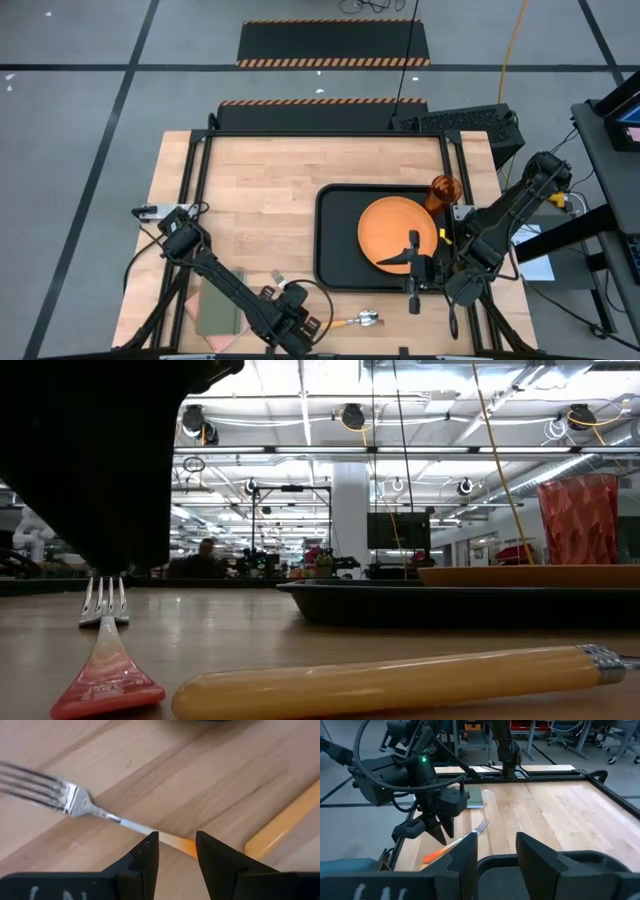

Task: Pick and place plate/cup/fork/spoon on tray
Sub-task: Put the orange fork on the black serving tray to left of the orange plate

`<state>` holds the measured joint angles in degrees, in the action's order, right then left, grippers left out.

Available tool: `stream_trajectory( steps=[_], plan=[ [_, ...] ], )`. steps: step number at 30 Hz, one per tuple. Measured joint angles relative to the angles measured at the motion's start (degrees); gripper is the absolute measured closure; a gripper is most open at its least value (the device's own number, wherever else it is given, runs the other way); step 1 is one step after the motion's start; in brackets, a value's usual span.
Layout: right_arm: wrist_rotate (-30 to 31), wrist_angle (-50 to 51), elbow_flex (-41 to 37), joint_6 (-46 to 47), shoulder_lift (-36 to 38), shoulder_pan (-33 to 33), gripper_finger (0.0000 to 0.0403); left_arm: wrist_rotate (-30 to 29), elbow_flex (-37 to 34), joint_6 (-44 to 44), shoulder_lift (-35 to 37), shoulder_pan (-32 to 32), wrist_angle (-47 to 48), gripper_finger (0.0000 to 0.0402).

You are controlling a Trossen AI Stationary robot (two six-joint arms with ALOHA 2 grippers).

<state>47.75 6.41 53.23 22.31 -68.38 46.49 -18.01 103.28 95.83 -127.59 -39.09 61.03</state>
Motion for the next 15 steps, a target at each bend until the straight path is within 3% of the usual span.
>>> stream_trajectory(
  steps=[5,15],
  plan=[
    [-0.04,-5.57,0.00,-6.28,0.00,-1.12,0.0273,4.14,0.00,11.65,0.00,0.24,3.52,0.0271],
    [-0.04,-18.48,0.00,-23.78,0.24,-2.57,0.0273,7.46,0.00,23.46,0.00,0.85,7.65,0.0271]
  ],
)
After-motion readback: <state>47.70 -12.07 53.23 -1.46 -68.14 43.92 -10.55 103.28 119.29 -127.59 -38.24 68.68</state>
